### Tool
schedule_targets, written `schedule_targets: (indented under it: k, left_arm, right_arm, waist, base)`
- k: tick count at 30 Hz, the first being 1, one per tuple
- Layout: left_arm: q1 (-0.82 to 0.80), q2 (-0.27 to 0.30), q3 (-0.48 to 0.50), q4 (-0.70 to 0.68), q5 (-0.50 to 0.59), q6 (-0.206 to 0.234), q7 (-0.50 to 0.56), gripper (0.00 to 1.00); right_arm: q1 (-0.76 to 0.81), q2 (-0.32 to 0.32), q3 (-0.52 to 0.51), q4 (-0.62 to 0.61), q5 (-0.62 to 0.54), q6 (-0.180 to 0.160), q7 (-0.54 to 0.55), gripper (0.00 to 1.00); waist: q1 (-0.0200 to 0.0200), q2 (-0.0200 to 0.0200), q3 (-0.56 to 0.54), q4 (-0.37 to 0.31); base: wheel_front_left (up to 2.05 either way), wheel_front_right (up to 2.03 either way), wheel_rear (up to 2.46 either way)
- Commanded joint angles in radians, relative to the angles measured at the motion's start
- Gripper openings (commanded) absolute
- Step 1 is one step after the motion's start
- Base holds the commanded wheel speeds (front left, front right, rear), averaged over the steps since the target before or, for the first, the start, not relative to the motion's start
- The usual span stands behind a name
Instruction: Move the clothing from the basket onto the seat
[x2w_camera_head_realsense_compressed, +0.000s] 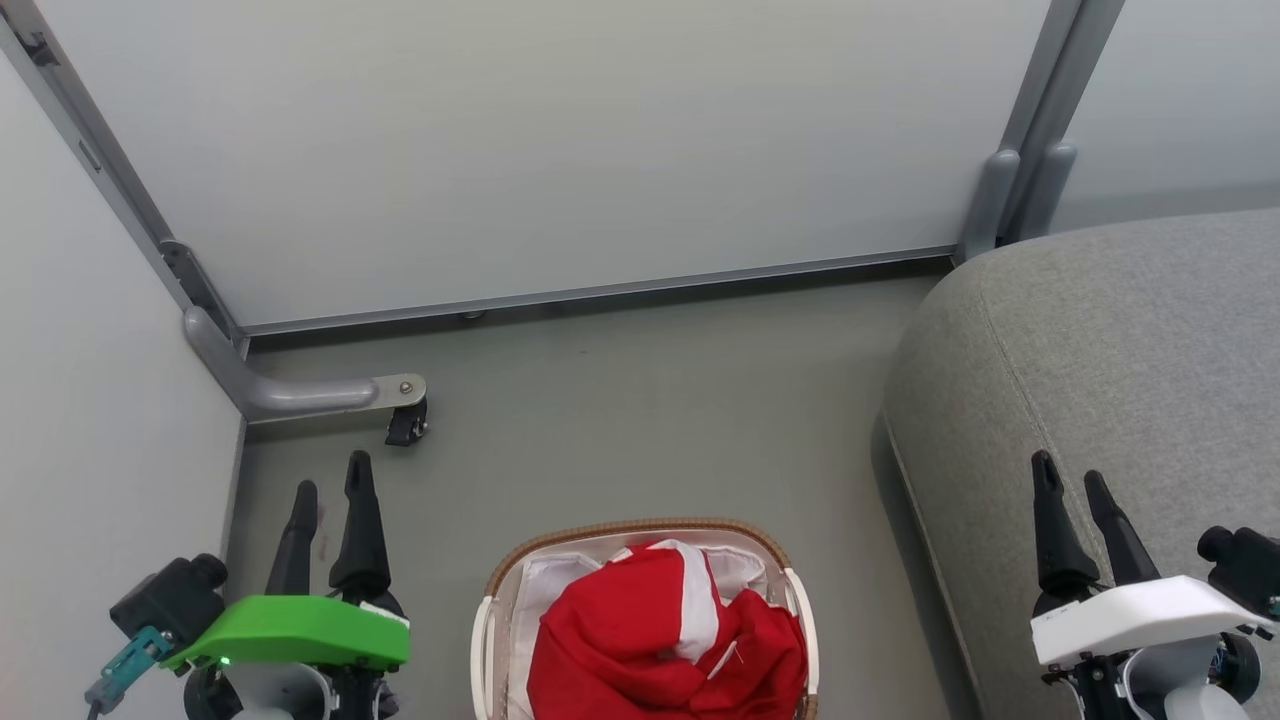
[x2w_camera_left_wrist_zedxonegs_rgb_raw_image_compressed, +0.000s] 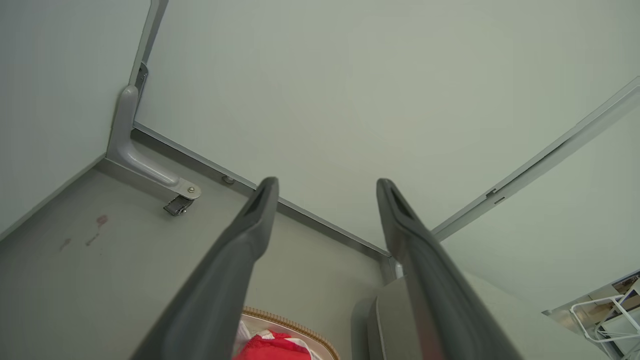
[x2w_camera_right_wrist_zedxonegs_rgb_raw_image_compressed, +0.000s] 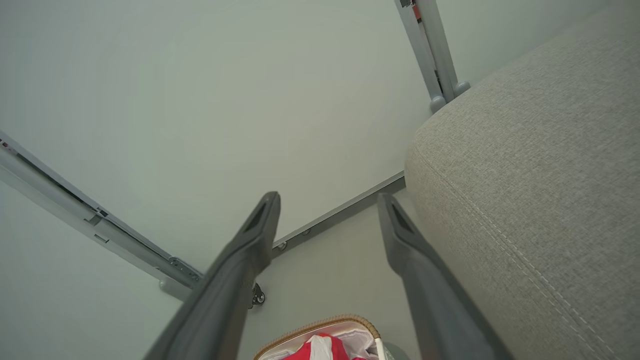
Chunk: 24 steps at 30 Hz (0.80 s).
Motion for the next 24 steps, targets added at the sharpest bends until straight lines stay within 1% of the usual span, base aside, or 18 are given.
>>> schedule_targets:
  k: [1, 11, 24]
  left_arm:
    - [0.012, 0.007, -0.005, -0.002, 0.038, 0.002, -0.008, 1.00]
    - [0.013, 0.008, -0.024, 0.045, 0.161, -0.005, -0.036, 1.00]
    - [0.022, 0.009, -0.039, 0.088, 0.271, 0.003, -0.067, 1.00]
  right_arm:
    - [0.002, -0.007, 0.002, -0.008, -0.034, 0.000, -0.012, 1.00]
    - [0.017, -0.008, 0.008, -0.002, -0.158, 0.000, -0.039, 1.00]
    - [0.027, -0.009, 0.012, 0.010, -0.288, 0.000, -0.071, 1.00]
  waist:
    - [0.0000, 0.0000, 0.000, 0.000]
    - [0.0000, 0.0000, -0.002, 0.003]
    - [0.0000, 0.0000, -0.002, 0.005]
  base:
    - [0.00, 0.00, 0.00]
    - [0.00, 0.00, 0.00]
    - [0.00, 0.00, 0.00]
